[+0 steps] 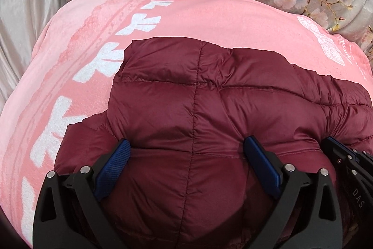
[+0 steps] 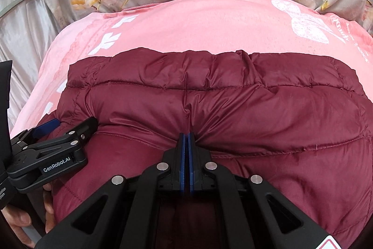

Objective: Fold large clothes

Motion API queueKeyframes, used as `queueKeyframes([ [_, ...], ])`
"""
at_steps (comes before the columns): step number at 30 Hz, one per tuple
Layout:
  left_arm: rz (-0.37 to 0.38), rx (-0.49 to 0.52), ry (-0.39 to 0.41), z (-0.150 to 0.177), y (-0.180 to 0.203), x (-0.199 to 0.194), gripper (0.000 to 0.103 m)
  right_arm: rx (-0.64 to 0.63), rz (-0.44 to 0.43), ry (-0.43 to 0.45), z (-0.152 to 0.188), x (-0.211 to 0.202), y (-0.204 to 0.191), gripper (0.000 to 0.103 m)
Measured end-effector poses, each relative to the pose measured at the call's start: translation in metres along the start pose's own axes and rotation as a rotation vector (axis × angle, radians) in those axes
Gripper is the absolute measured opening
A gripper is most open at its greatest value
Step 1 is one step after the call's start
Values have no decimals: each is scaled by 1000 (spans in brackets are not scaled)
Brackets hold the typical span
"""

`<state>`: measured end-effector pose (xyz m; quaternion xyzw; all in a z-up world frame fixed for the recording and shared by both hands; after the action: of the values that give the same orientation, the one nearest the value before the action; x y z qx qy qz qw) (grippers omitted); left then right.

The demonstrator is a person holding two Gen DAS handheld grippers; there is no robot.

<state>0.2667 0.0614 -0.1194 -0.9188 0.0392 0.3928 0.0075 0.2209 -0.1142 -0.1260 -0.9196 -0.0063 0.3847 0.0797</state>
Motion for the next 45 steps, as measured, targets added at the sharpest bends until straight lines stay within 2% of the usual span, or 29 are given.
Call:
queueKeyframes([
  [4, 21, -23, -6, 5, -12, -14, 96, 32, -15, 11, 3, -26, 2, 5],
  [5, 30, -39, 6, 10, -20, -28, 96, 30, -39, 30, 10, -42, -1, 10],
  [7, 52, -65, 15, 26, -37, -53, 96, -1, -49, 30, 24, -62, -8, 10],
  [11, 33, -127, -2, 52, -69, -79, 96, -3, -88, -8, 58, -81, -12, 10],
  [14, 51, -254, -49, 73, -100, -84, 96, 16, -93, -7, 72, -88, -12, 10],
  [16, 103, -371, -85, 86, -118, -81, 96, 29, -97, -2, 76, -92, -11, 10],
  [18, 141, -423, -85, 93, -124, -77, 96, 35, -103, -2, 78, -96, -12, 10],
  [20, 131, -403, -81, 92, -119, -79, 96, 42, -108, -2, 79, -100, -13, 10],
  [23, 168, -409, -85, 89, -109, -77, 95, 44, -121, -8, 84, -105, -15, 10],
  [25, 199, -418, -88, 85, -103, -77, 85, 51, -127, -21, 87, -102, -12, 10],
  [27, 230, -421, -92, 81, -97, -78, 64, 74, -148, -28, 91, -96, -6, 10],
  [28, 250, -420, -89, 78, -92, -83, 58, 95, -164, -31, 92, -92, -2, 9],
  [30, 257, -395, -64, 69, -84, -93, 32, 122, -189, -33, 94, -86, 4, 8],
  [33, 298, -346, -11, 52, -68, -121, 22, 131, -199, -28, 95, -81, 10, 5],
  [37, 358, -255, 91, 24, -34, -171, 19, 143, -201, -26, 96, -81, 15, 3],
  [41, 412, -161, 158, 3, 3, -209, 19, 130, -172, 2, 97, -111, 19, 5],
  [45, 477, -73, 176, -9, 48, -230, 19, 160, -203, -61, 107, -93, 29, 2],
])
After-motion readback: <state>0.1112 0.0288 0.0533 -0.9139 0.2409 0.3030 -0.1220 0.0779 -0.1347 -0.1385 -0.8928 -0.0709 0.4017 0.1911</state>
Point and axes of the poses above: each gripper's, at about its wrist camera, not at the fingertips, and x roughly the way its jaws point, y to its right, z to its underside, the point moved 3 cm from there along x, roughly the way its jaws point, and after that the axes turned 1 degree about y, right-handed, at the moved point
